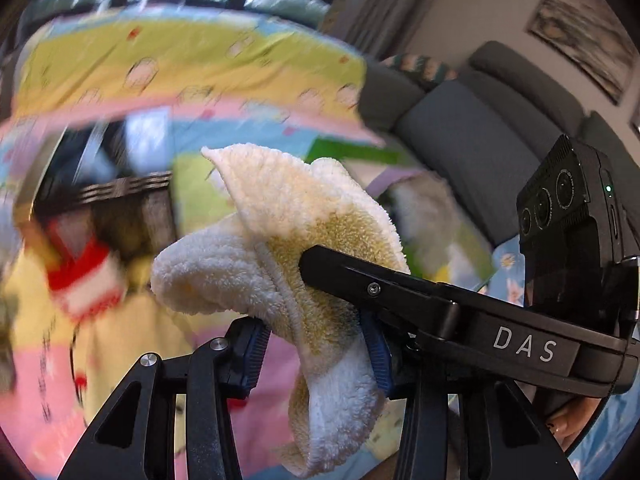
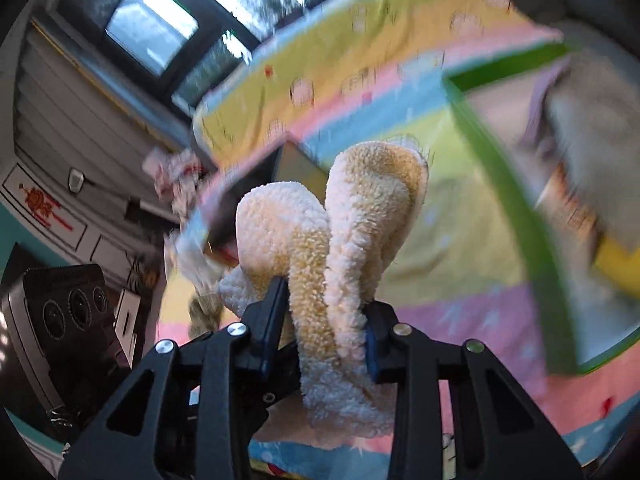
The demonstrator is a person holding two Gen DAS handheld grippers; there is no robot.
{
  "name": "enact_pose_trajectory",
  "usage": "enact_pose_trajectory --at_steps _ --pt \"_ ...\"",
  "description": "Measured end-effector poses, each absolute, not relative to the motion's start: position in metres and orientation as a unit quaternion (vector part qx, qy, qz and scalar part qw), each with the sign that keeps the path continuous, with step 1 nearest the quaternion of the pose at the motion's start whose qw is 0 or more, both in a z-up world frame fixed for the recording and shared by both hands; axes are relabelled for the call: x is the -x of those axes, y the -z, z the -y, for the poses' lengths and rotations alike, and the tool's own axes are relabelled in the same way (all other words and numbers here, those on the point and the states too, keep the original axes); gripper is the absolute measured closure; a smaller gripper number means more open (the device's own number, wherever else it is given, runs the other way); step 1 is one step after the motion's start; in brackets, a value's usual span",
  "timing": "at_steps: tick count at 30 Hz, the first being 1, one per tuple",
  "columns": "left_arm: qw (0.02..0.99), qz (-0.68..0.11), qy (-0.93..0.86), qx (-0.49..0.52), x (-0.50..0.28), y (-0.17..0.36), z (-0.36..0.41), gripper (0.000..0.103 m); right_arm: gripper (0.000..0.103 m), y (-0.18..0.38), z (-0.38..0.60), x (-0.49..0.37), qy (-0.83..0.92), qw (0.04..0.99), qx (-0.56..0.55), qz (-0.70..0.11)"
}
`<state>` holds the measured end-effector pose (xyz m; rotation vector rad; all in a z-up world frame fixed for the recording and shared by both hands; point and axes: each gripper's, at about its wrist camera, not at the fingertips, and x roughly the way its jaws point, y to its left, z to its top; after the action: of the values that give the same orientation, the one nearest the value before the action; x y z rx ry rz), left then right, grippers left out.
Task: Organize soft objects
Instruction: 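Lift the beige towel with both tools and carry it over the green box, then lower the beige towel into the green box and open both tools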
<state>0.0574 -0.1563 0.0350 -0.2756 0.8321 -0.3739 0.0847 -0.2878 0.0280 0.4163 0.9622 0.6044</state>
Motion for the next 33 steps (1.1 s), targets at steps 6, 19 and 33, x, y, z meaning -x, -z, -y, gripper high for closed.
enact_pose_trajectory --at_steps 6,19,33 --pt "0.896 -0.361 0.236 0.105 -0.095 -0.076 0.189 0.058 0.070 -0.076 0.326 -0.103 -0.244 0.865 -0.208 -0.387" --pt "0.875 -0.374 0.294 0.086 -0.191 -0.061 0.246 0.059 0.070 -0.071 0.386 -0.172 -0.154 0.885 -0.241 -0.368" --pt "0.863 -0.427 0.266 0.058 -0.219 -0.022 0.275 0.065 0.074 -0.026 0.398 -0.202 -0.062 0.863 -0.242 -0.440"
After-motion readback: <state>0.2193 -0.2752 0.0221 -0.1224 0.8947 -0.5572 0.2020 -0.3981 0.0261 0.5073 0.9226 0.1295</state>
